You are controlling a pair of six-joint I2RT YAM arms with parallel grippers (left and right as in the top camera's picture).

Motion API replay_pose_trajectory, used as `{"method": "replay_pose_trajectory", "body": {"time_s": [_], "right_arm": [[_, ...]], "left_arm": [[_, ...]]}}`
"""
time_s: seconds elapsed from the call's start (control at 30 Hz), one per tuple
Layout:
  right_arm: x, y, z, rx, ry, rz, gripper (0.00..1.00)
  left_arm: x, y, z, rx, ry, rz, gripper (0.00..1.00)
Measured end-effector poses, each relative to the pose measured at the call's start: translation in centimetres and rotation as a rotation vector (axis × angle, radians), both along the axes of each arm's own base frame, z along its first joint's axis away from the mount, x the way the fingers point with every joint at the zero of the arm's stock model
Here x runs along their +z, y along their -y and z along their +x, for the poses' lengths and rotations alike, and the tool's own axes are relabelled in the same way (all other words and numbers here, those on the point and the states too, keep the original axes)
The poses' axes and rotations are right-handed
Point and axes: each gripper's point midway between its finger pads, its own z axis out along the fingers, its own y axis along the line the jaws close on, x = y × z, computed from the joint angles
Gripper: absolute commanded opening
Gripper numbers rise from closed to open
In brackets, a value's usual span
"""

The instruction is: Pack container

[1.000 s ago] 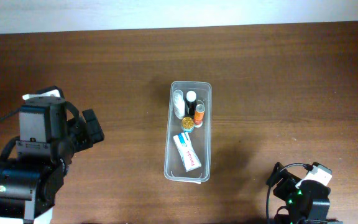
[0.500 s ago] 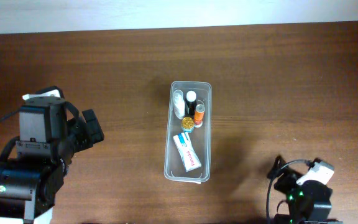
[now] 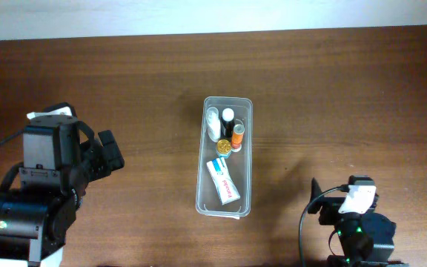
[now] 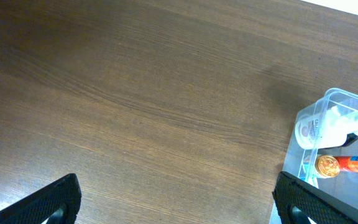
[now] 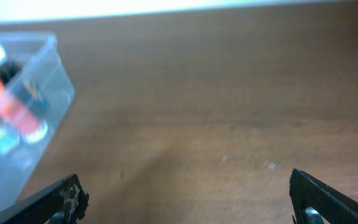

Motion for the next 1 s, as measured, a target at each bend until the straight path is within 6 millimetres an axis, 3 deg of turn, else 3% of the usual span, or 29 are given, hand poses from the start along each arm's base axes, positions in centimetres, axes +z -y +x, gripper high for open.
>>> {"method": "replay_pose_trajectory", "body": {"time_s": [0.1,0.2,1.0], "right_arm": [[-1.8,-0.4,0.0,0.030,-0.040,-0.001,0.99],[-2.3,-0.6,0.0,0.039,-0.051,0.000,0.98],[-2.5,-0.7,0.0,0.047,-0.055,0.001,0.98]], "left_arm": [[0.0,0.0,0.0,0.000,0.000,0.000,0.99],[0.0,0.0,0.0,0.000,0.000,0.000,0.99],[0.0,0.0,0.0,0.000,0.000,0.000,0.99]]}}
